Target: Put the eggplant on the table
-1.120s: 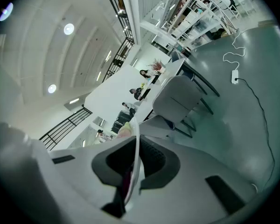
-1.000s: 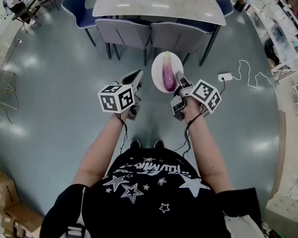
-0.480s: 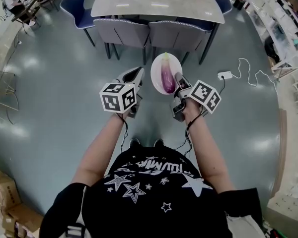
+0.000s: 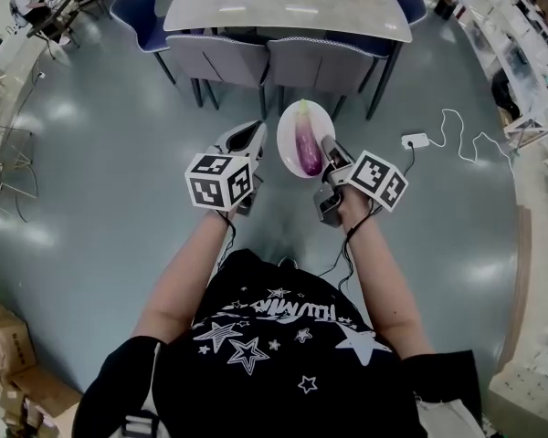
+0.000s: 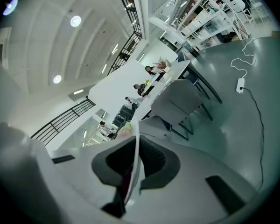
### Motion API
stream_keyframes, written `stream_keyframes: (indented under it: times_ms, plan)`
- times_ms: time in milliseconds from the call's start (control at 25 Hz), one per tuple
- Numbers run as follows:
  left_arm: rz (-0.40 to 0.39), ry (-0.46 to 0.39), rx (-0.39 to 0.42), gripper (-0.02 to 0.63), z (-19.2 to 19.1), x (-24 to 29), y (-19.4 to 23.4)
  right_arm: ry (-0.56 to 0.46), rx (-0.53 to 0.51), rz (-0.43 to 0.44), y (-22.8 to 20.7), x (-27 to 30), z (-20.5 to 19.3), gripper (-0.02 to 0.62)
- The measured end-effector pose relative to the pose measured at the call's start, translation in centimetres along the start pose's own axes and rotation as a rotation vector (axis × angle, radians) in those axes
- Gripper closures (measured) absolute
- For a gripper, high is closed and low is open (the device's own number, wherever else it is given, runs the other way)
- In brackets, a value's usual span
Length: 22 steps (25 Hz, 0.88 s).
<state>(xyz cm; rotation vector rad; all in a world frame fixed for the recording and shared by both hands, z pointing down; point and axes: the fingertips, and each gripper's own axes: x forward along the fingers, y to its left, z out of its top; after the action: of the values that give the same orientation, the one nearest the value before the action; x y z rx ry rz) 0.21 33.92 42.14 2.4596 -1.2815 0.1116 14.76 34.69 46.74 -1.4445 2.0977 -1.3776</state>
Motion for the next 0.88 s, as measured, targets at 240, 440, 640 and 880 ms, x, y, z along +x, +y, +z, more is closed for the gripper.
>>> stream_keyframes:
  times_ms: [240, 440, 640, 880]
  plan:
    - [0.030, -0.003, -0.015, 0.598, 0.1, 0.6, 1.0, 0.011, 0.015, 0.005, -0.7, 1.0, 0.4, 0.571]
    - [0.023, 0.003, -0.021, 0.598, 0.6, 2.3, 3.0, 0.001, 0.034, 0.003, -0.5, 3.4, 1.4, 0.571]
    - [-0.006, 0.006, -0.033, 0.598, 2.1, 6.7, 5.9, -0.012, 0.046, -0.017, -0.9, 7.1, 4.0, 0.571]
    - [-0.033, 0.004, -0.026, 0.600, 5.0, 11.8, 11.2, -0.034, 0.050, -0.028, -0.1, 13.9, 7.6, 0.571]
